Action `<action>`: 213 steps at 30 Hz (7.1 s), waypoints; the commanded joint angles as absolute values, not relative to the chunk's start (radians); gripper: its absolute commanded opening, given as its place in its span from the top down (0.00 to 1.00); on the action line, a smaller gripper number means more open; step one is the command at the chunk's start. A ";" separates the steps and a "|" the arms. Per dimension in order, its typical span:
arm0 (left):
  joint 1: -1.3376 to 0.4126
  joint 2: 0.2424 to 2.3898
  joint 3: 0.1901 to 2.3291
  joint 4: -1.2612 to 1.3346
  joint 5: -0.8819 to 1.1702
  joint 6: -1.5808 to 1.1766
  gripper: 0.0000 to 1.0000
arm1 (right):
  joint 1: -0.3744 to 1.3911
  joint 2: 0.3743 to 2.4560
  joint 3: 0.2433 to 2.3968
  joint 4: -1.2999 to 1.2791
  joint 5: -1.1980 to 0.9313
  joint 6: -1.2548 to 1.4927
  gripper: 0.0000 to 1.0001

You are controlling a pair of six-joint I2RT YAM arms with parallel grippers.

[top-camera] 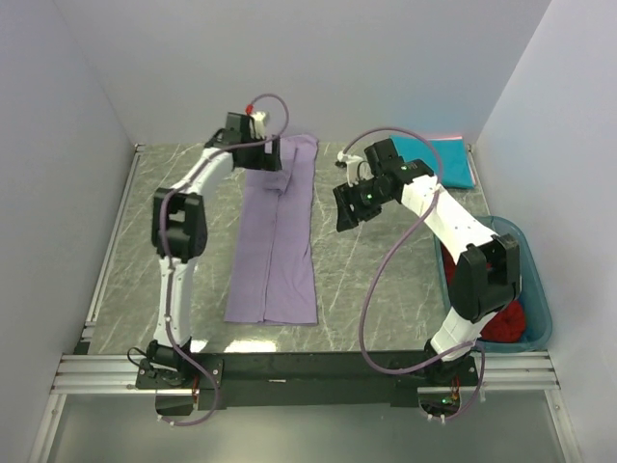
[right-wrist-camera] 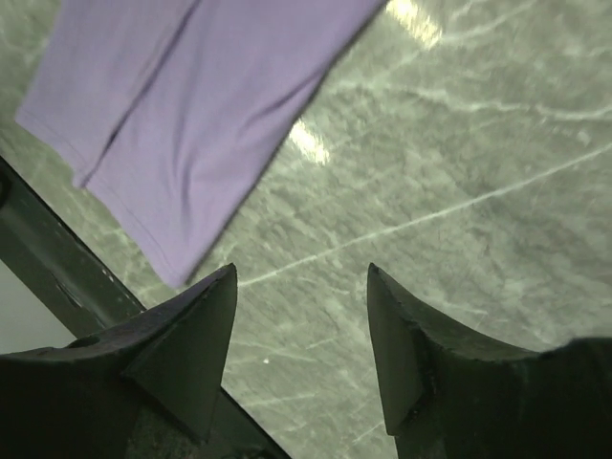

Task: Fold and stack the t-shirts
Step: Fold the tshirt

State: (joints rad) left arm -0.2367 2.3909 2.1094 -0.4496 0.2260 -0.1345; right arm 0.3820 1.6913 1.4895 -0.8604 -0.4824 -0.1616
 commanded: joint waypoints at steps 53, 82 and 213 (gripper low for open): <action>-1.077 1.402 0.626 0.061 0.321 0.669 0.40 | 0.419 2.422 1.911 -0.347 -0.706 0.408 0.65; -1.167 1.454 0.693 -0.150 0.456 0.733 0.92 | 0.417 2.536 2.100 -0.587 -0.572 0.348 0.79; -0.086 1.828 1.422 -0.562 0.769 1.085 0.99 | 0.580 2.009 1.715 -0.591 -0.241 -0.887 1.00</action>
